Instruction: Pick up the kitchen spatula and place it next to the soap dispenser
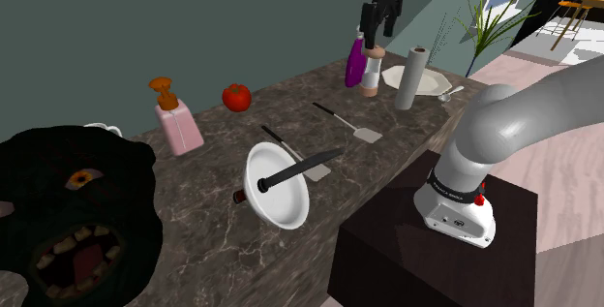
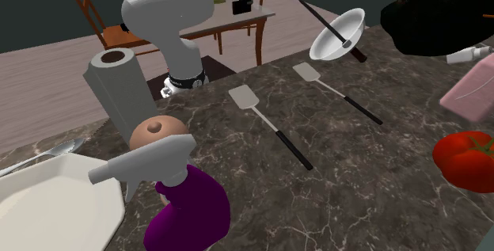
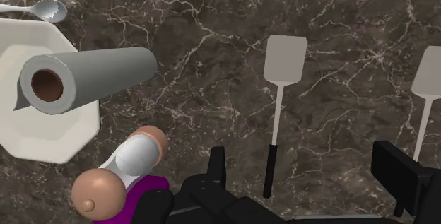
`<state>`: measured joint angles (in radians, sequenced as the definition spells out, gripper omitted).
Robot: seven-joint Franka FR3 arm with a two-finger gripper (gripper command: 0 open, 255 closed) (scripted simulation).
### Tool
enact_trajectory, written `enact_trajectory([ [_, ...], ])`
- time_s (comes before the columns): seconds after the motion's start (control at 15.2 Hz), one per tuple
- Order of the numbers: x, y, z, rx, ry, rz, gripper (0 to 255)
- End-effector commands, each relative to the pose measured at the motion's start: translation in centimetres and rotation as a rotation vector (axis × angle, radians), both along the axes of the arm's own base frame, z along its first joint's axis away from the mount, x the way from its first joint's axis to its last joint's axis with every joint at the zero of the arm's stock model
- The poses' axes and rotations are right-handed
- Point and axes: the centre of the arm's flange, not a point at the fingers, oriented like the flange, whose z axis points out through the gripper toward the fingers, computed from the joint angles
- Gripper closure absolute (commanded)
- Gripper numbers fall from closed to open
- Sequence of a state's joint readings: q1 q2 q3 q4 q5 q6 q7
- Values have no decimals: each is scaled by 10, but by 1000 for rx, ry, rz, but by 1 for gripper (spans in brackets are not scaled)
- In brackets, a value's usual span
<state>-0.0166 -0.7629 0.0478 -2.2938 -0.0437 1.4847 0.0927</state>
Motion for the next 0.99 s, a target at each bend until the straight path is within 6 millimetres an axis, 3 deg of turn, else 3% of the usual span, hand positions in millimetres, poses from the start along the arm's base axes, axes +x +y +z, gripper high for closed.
enact_trajectory([
  [0.0, 0, 0, 0, 0, 0, 0, 0],
  [0.92, 41, -7, -176, 50, -90, -108, 0],
])
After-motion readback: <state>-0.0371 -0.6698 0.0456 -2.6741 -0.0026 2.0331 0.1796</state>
